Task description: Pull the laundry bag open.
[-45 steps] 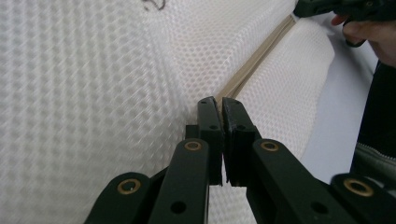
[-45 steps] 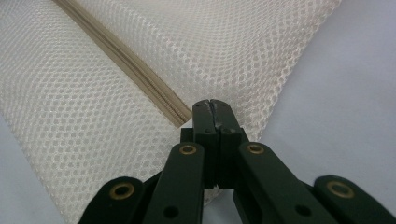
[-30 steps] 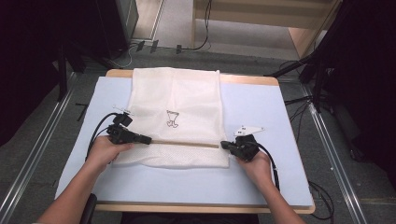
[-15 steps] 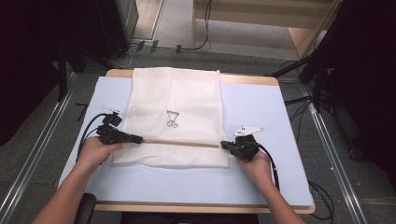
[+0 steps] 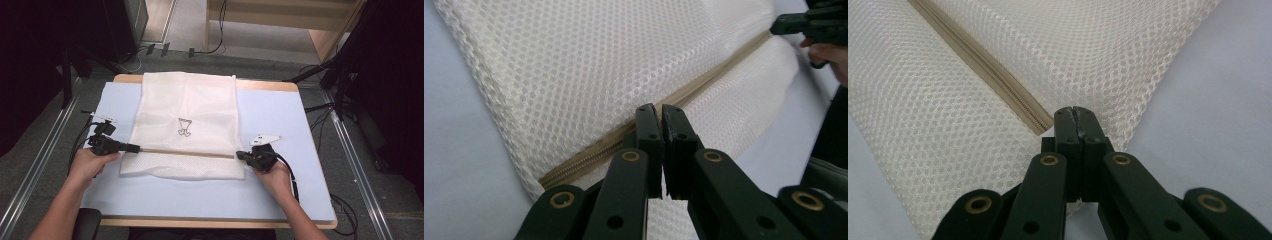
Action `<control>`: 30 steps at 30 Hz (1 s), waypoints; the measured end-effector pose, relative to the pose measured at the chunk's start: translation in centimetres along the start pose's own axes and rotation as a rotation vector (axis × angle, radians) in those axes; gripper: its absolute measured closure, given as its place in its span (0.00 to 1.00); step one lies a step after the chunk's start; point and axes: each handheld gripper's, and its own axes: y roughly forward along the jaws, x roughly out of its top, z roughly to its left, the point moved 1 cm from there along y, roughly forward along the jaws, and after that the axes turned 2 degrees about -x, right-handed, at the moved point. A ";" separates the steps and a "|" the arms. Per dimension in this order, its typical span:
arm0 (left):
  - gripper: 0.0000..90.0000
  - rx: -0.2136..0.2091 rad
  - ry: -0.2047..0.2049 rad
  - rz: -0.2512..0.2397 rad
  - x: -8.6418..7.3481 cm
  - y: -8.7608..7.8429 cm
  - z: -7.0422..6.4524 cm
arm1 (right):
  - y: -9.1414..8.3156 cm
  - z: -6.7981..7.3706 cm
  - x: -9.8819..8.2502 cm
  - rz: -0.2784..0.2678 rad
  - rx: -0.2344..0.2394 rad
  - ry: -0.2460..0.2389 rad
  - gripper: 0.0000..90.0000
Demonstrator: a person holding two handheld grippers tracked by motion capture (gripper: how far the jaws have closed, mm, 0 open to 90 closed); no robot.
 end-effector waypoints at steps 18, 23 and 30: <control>0.98 0.094 -0.067 -0.072 -2.7 -3.3 3.1 | 0.0 -0.4 0.2 0.021 0.023 0.008 1.00; 0.90 0.106 -0.010 -0.093 -2.8 -3.3 2.8 | 0.0 -0.7 0.6 0.037 0.050 0.004 0.95; 0.73 0.120 0.028 -0.133 -2.5 -3.5 2.1 | -0.2 -1.0 1.0 0.045 0.106 0.062 0.78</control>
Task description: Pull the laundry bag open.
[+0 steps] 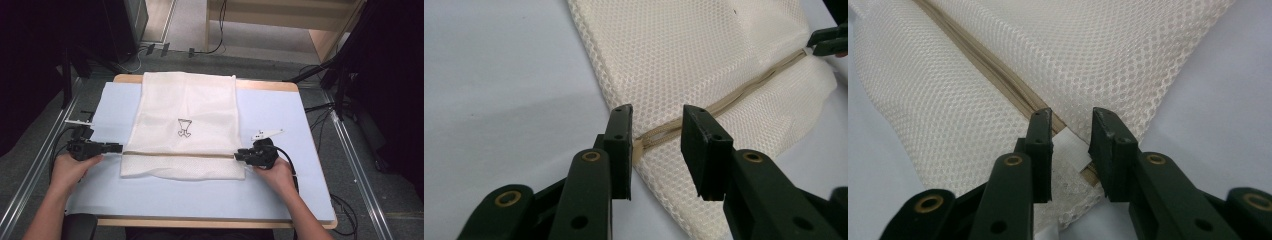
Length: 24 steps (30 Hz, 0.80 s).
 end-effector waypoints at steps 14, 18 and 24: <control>0.43 0.126 0.080 -0.069 0.2 -0.6 -0.2 | -2.8 -1.7 0.3 -0.098 -0.061 0.047 0.49; 0.42 0.153 0.079 -0.078 0.1 -0.8 0.1 | -3.7 -2.5 -0.2 -0.118 -0.083 0.067 0.45; 0.40 0.177 0.067 -0.091 0.1 -1.1 0.6 | -4.5 -3.3 -0.8 -0.131 -0.110 0.067 0.43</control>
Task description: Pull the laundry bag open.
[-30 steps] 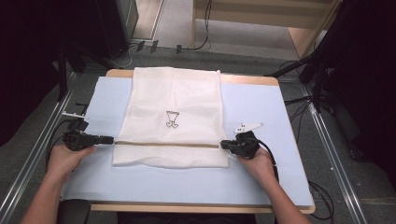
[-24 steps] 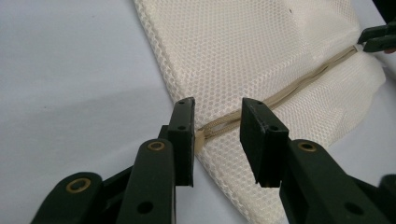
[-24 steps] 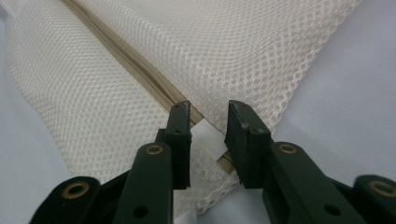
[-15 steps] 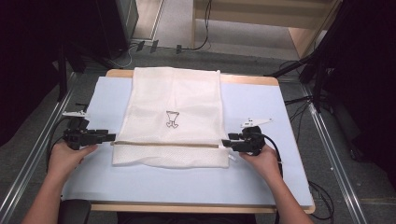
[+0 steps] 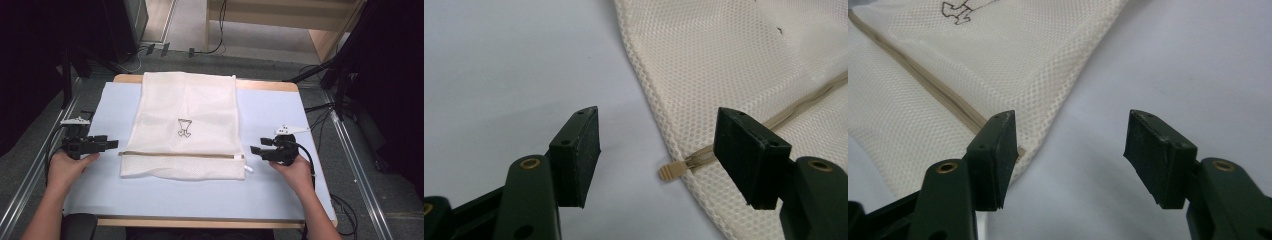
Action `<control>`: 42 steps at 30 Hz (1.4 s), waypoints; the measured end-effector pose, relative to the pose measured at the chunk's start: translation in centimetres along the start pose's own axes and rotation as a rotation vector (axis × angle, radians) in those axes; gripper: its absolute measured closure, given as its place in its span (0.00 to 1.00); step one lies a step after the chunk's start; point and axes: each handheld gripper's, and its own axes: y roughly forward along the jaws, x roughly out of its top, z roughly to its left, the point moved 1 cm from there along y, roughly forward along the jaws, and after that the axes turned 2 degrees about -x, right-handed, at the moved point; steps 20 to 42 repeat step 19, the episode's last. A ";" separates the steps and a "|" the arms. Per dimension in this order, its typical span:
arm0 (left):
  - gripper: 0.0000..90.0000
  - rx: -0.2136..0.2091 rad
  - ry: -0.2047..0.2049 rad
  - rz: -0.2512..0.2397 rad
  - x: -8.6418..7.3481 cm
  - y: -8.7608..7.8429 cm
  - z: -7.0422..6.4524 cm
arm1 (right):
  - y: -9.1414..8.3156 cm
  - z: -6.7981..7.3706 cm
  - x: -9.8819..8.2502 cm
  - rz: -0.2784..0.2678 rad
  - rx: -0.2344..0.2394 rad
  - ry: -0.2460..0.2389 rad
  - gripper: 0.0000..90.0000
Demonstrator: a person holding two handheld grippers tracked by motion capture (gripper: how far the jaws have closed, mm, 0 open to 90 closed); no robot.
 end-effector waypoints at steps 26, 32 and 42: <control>0.40 -0.009 -0.019 0.011 0.0 0.4 0.5 | 0.1 -1.4 -0.6 0.024 -0.047 0.041 0.43; 0.40 -0.009 -0.019 0.011 0.0 0.4 0.5 | 0.1 -1.4 -0.6 0.024 -0.047 0.041 0.43; 0.40 -0.009 -0.019 0.011 0.0 0.4 0.5 | 0.1 -1.4 -0.6 0.024 -0.047 0.041 0.43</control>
